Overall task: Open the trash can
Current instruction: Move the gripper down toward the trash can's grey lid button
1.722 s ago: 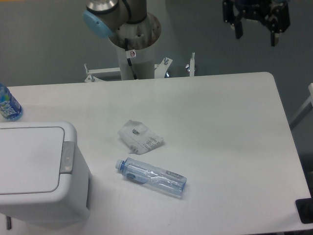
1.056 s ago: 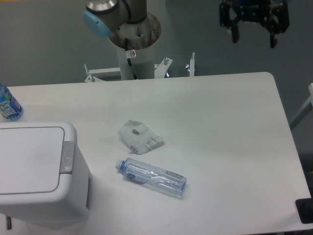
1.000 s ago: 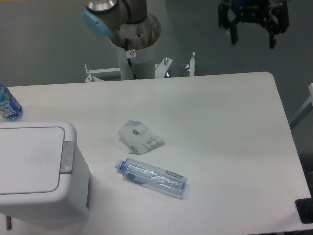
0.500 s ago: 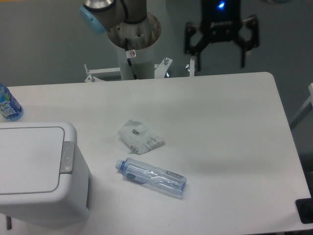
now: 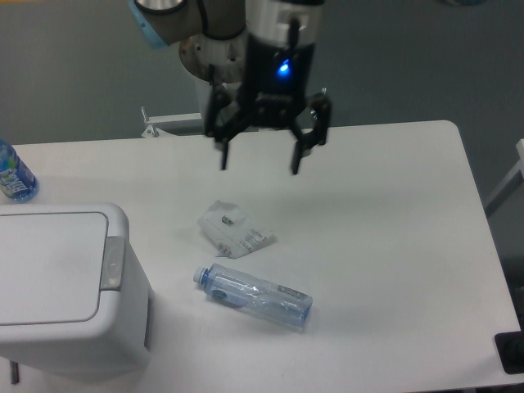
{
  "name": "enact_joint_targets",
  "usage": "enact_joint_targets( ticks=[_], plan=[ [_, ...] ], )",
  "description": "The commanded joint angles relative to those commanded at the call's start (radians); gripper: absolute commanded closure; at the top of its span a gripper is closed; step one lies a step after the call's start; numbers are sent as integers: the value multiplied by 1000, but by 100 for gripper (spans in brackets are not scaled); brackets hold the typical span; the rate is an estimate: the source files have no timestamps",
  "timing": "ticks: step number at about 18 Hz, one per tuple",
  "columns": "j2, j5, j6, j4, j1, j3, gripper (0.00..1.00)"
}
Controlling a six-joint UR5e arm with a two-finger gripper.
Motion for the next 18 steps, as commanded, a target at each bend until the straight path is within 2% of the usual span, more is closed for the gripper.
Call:
enact_joint_targets(
  ticks=[2, 5, 18],
  plan=[
    [-37, -15, -74, 66, -51, -5, 0],
    [-72, -46, -144, 126, -72, -3, 0],
    [-135, -64, -184, 140, -111, -2, 0]
  ],
)
